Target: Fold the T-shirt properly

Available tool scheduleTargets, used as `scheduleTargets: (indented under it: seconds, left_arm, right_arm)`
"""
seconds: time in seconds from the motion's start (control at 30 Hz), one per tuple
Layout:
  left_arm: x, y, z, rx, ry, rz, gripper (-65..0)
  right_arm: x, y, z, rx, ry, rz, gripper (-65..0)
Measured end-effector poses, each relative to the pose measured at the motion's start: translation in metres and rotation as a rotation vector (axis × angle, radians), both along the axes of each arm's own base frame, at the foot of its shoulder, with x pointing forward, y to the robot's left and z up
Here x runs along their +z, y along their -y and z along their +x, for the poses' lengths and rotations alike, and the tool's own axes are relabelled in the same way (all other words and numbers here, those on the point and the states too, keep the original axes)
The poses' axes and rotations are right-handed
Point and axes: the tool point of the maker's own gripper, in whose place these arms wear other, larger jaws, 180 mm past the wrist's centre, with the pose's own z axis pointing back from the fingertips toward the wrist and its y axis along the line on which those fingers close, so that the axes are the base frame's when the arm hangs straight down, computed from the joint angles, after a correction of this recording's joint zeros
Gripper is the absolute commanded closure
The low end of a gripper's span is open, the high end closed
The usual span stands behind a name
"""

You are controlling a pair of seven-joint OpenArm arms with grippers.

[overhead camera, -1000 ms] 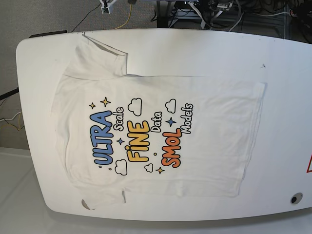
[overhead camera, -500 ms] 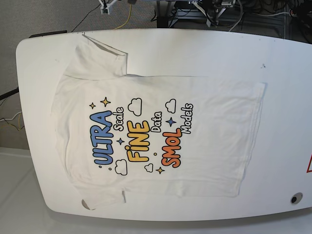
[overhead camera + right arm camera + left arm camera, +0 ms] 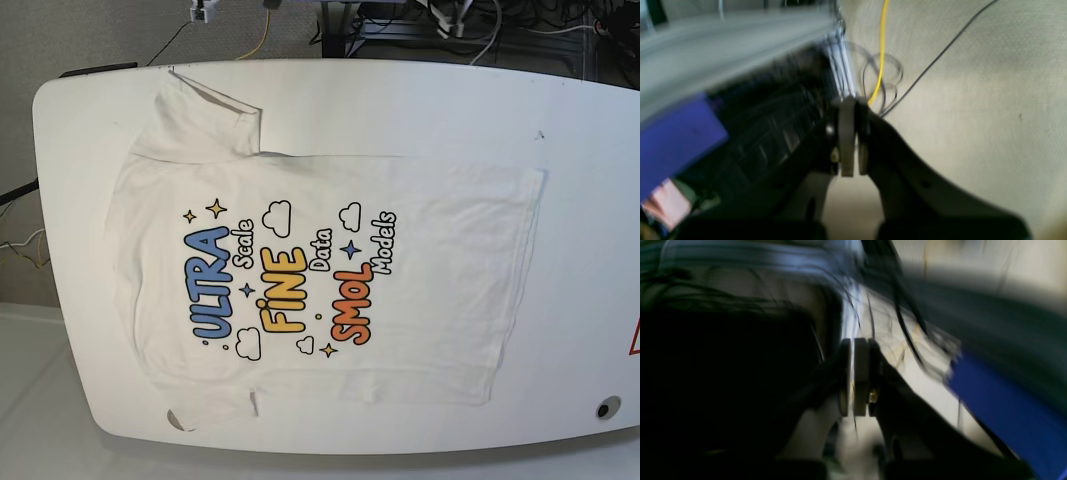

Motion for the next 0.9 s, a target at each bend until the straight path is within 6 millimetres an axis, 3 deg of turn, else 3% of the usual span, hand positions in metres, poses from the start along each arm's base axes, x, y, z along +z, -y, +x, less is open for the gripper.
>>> scheduleTargets:
  seconds: [0.17,0.27,0.43,0.53,0.7,0.9]
  left_arm:
    - [0.012,-0.048,-0.006,0.034,0.021,0.089,0.0]
    - [0.013,-0.052,0.003,0.051,0.047,0.089,0.0]
    - [0.010,-0.022,0.010,0.028,0.056,0.015,0.0]
    - [0.012,-0.009,0.003,0.014,0.060,-0.017,0.0]
    - [0.021,-0.033,-0.033,-0.050,0.007,0.055,0.0]
    - [0.042,-0.065,-0.034,-0.100,0.041,0.114,0.0]
  right_arm:
    - [0.002,0.018,-0.009,0.012,-0.033,-0.034,0.0]
    - [-0.001,0.012,-0.008,0.021,-0.028,-0.035,0.0]
    - [-0.003,-0.011,-0.008,0.030,-0.033,0.015,0.0]
    - [0.002,-0.006,-0.016,0.031,-0.028,0.001,0.0]
    - [0.022,0.027,-0.025,0.059,0.027,-0.081,0.0]
    - [0.041,0.042,-0.023,0.121,0.080,-0.108,0.0]
